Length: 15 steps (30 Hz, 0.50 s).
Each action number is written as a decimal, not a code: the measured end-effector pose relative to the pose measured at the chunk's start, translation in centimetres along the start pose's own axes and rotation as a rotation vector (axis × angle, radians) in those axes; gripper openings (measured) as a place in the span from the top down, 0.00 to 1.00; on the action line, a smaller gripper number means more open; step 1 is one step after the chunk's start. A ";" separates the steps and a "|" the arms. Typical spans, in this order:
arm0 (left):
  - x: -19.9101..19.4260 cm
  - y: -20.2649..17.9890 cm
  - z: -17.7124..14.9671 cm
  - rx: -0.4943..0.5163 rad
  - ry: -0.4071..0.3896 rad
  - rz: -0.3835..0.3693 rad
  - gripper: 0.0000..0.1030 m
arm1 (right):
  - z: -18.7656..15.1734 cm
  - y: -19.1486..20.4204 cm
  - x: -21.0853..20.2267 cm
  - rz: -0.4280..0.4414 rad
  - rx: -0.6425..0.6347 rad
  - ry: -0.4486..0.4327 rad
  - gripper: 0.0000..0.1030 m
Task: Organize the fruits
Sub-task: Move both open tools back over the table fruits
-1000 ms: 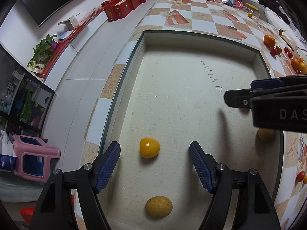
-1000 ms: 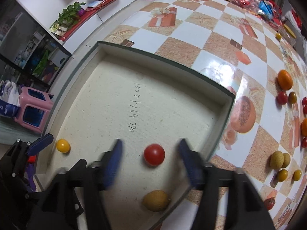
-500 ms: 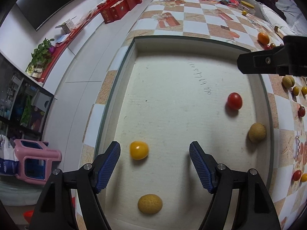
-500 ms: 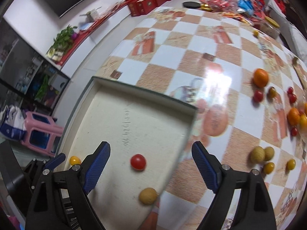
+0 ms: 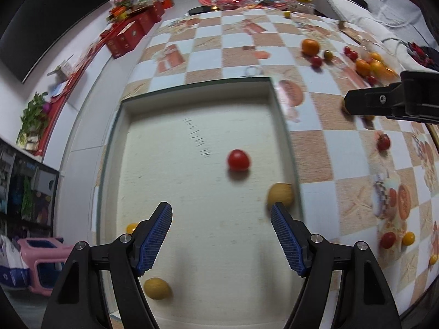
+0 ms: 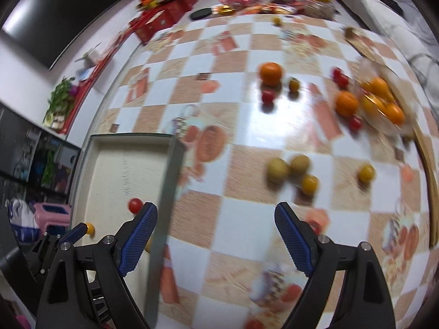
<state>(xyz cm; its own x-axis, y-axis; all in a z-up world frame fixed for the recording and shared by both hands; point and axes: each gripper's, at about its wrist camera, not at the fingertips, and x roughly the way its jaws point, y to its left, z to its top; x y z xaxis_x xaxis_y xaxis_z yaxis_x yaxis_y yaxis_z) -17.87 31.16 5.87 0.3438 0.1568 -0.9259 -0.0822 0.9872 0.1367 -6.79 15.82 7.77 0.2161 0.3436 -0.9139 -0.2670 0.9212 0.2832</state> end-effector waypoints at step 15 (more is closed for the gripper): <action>-2.3 -9.5 -0.6 0.223 -0.003 -0.142 0.27 | -9.2 -11.0 -6.9 -0.160 0.150 0.019 0.13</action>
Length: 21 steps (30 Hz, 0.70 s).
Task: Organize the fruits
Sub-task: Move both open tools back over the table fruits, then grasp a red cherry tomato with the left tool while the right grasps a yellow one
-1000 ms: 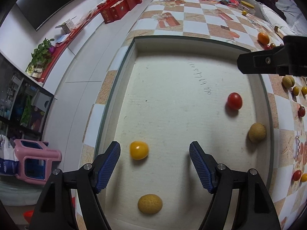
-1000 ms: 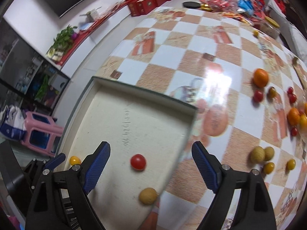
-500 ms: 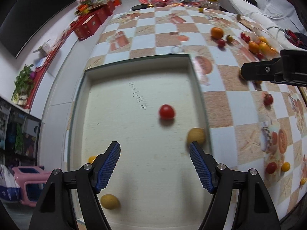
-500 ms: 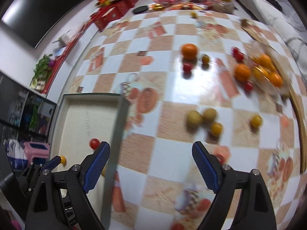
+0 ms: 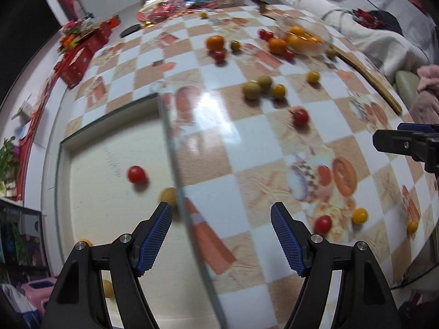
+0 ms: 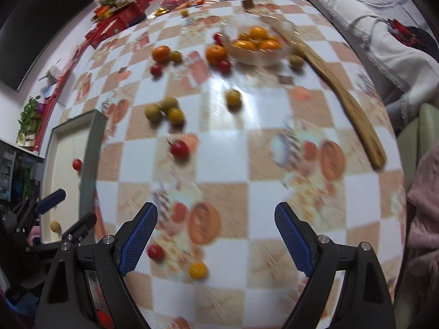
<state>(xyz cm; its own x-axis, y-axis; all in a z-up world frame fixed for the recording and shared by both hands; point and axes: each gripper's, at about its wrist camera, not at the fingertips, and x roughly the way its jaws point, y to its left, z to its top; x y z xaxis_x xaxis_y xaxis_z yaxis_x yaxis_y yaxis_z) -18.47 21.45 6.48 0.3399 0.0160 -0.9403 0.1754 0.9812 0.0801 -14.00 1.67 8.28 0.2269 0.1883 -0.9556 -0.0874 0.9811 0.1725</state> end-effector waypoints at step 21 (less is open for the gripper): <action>3.0 -8.6 -1.0 0.145 0.068 -0.114 0.26 | -15.2 -7.7 -0.4 -0.140 0.165 0.099 0.13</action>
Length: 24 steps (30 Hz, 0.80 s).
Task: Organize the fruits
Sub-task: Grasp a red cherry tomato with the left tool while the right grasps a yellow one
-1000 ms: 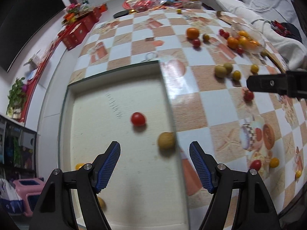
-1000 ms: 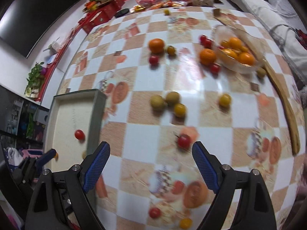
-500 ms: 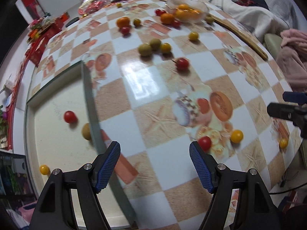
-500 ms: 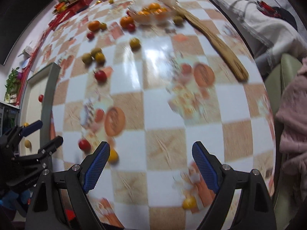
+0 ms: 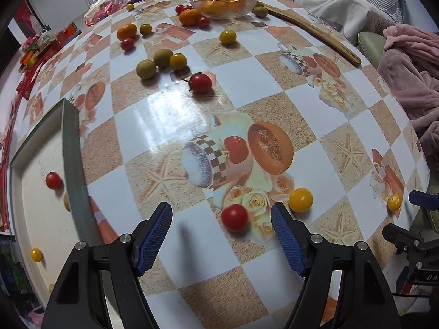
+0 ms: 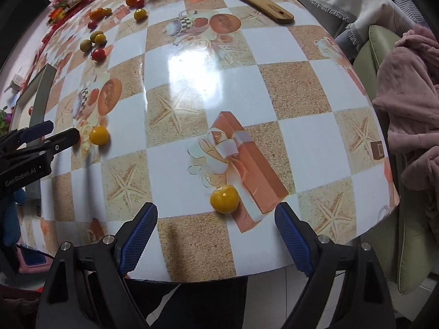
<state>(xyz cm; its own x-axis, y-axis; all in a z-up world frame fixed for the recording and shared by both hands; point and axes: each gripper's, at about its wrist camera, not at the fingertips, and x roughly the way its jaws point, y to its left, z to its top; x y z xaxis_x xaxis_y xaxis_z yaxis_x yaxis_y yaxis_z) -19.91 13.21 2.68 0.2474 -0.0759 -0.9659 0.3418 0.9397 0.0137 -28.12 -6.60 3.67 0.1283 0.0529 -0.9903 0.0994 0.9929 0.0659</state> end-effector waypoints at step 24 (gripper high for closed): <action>0.8 -2.0 0.4 -0.003 0.023 -0.077 0.80 | 0.6 0.9 0.6 -0.008 -0.041 -0.027 0.78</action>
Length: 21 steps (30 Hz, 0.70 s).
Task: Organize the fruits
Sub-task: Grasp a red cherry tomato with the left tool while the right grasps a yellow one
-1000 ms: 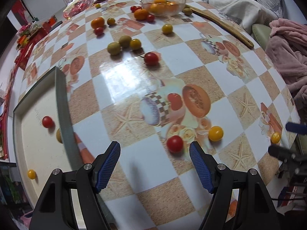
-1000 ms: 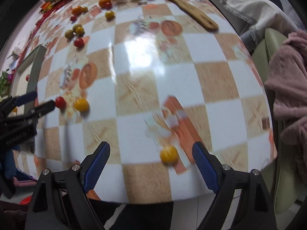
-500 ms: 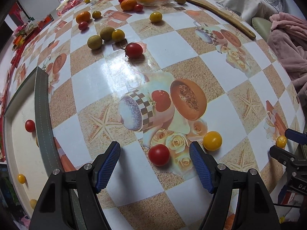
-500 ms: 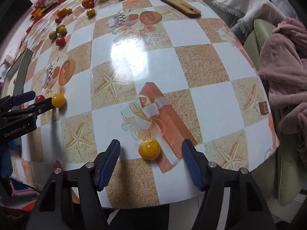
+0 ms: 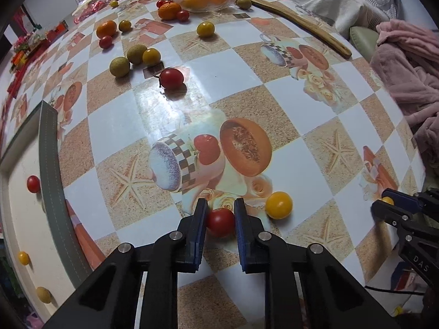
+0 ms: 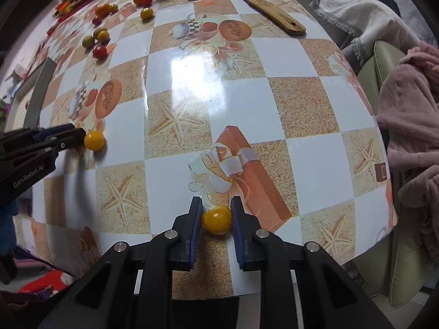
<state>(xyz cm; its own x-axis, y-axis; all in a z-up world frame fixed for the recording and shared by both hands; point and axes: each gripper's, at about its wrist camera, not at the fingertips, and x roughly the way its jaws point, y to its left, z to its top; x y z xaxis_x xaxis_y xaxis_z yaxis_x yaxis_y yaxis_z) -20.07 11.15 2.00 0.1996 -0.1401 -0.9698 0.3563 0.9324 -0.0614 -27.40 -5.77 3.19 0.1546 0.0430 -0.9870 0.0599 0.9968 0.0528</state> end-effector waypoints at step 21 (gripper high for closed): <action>-3.8 6.5 -0.7 -0.191 -0.060 -0.027 0.80 | 5.3 3.2 -1.7 0.117 -0.046 -0.048 0.77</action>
<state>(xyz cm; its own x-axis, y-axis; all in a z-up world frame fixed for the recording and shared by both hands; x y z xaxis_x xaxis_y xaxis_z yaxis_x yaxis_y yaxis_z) -19.10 17.98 5.11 0.2485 -0.1797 -0.9518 0.1831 0.9736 -0.1360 -22.24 -3.02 5.87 0.2051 0.1574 -0.9660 -0.0068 0.9872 0.1594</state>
